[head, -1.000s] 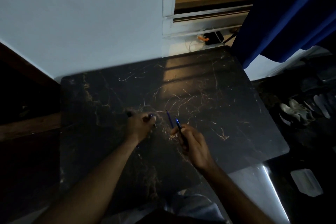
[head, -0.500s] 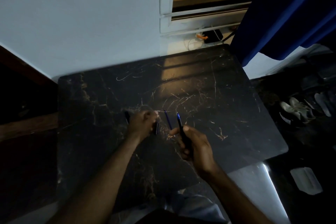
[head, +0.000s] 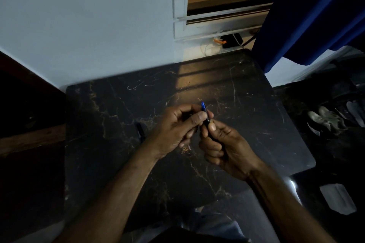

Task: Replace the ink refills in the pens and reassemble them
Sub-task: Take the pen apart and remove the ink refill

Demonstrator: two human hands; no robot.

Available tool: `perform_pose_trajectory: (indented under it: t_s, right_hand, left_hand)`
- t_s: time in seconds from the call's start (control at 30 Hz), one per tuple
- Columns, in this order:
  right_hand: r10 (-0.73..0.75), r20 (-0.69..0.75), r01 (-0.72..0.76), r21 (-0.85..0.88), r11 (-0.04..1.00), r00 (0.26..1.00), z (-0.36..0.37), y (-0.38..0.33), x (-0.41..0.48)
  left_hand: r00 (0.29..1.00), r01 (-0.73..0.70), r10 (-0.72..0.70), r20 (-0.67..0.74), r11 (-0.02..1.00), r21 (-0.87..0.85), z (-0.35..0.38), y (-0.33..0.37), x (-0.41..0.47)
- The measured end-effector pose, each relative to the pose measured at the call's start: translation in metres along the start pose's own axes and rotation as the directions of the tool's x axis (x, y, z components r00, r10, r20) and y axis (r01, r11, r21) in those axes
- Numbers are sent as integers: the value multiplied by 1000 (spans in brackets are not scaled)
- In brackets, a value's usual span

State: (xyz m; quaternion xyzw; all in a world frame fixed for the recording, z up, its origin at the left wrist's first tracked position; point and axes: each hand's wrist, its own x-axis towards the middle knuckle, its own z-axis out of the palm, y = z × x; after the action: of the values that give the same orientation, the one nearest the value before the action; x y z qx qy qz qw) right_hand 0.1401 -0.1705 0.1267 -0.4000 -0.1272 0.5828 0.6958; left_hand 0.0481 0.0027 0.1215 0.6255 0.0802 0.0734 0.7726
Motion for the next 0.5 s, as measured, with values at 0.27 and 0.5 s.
perform_pose_trajectory:
  t_s: [0.27, 0.5]
  right_hand:
    - [-479, -140, 294, -632, 717, 867, 15, 13, 8]
    - [-482, -102, 314, -638, 703, 870, 19, 11, -2]
  left_hand:
    - [955, -52, 112, -273, 974, 219, 10, 3, 8]
    - [989, -36, 60, -135, 984, 177, 4, 19, 2]
